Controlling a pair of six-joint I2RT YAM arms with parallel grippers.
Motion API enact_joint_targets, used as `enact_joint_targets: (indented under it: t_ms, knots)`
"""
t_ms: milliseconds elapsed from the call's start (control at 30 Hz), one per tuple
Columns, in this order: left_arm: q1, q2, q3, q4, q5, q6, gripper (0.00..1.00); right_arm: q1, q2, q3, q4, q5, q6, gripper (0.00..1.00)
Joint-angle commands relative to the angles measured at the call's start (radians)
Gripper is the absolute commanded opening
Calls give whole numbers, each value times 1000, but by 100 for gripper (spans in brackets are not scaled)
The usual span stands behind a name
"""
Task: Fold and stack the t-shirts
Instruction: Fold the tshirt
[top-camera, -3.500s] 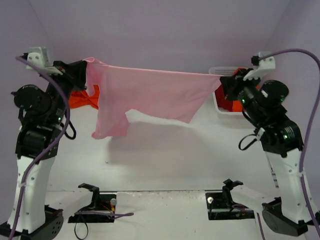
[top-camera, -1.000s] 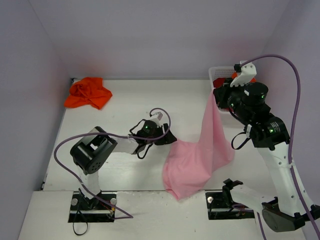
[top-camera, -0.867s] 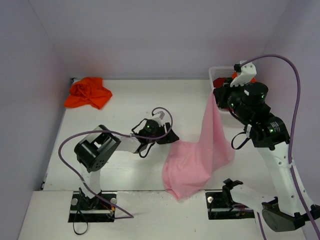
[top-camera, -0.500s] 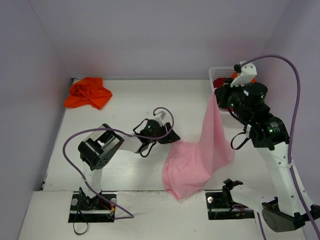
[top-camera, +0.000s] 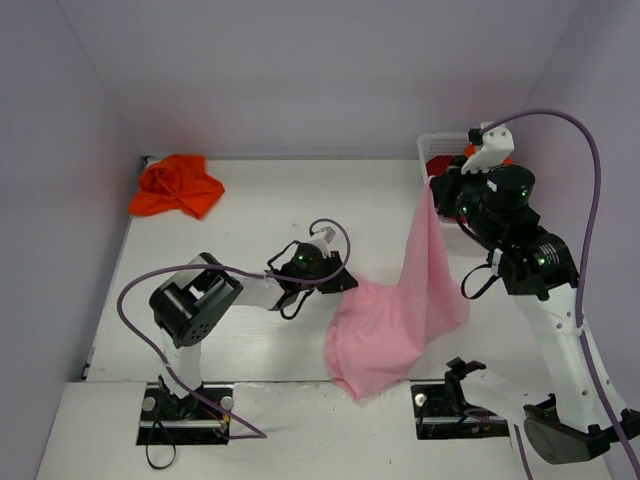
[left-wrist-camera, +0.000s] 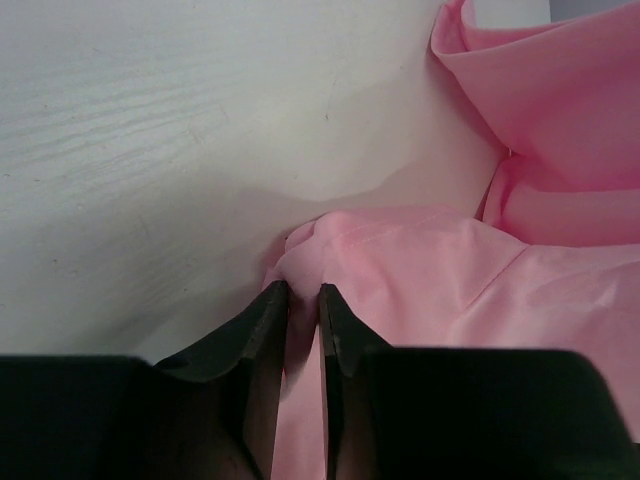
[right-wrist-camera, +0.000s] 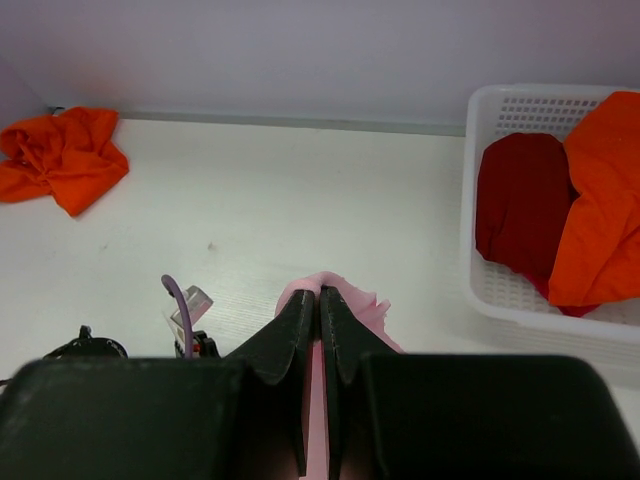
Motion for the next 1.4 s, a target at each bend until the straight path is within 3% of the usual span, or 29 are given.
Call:
enact_joint_targets:
  t_ms: [0, 200, 733, 1367]
  knots:
    - [-14, -49, 11, 38, -10, 6, 13, 7, -1, 13, 79, 24, -3, 0]
    - [-11, -87, 43, -46, -34, 37, 0, 7, -15, 12, 79, 33, -3, 0]
    - [219, -592, 209, -569, -250, 316, 0, 8, -79, -8, 45, 51, -9, 0]
    - [310, -930, 496, -909, -457, 567, 0, 7, -134, -22, 28, 28, -1, 0]
